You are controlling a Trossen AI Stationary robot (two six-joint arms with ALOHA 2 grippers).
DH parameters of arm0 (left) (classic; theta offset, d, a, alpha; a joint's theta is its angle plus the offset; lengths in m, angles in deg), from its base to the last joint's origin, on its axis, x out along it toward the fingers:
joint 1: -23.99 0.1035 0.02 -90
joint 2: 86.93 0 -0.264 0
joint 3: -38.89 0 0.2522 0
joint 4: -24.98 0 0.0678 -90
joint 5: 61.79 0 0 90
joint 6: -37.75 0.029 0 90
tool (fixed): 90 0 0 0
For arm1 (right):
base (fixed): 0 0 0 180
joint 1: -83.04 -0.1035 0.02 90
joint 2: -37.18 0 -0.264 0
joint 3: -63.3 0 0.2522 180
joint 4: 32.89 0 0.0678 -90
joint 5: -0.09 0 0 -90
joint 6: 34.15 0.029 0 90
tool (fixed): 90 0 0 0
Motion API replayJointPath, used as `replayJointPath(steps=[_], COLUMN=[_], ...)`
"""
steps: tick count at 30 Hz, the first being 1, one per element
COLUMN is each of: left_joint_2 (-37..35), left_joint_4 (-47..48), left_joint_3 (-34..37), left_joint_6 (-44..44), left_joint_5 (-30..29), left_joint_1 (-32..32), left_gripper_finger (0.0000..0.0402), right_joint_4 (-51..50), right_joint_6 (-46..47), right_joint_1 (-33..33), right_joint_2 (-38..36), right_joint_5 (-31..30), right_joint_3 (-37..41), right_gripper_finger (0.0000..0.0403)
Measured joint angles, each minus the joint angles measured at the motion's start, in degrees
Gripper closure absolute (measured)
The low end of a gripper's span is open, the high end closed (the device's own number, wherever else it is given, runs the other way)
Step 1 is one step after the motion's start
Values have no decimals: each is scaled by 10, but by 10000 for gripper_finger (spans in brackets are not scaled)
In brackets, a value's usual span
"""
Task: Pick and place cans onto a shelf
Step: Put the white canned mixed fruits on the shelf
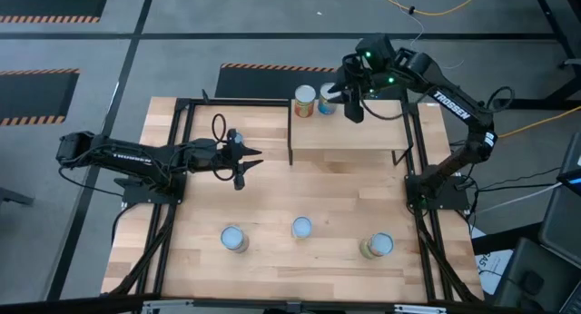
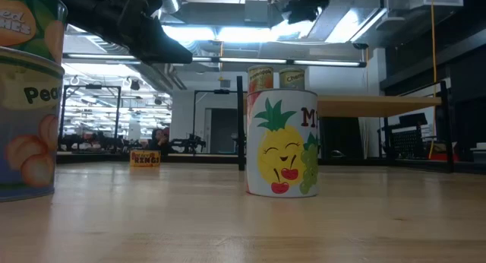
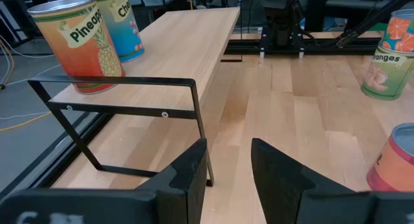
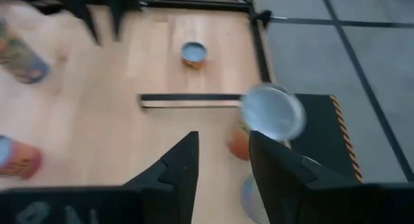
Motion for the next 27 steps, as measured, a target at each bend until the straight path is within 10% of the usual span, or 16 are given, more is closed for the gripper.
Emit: replayJointPath(steps=[27], left_joint_2=[0], left_joint_4=[1], left_joint_3=[0], left_joint_6=[0], left_joint_5=[0], left_joint_1=[0], left_gripper_finger=[288], right_joint_4=[0], right_joint_6=[113], right_joint_1=[-432], right_joint_2=[9], right_joint_5=[-12], right_joint_3=[37], right_gripper_finger=[263])
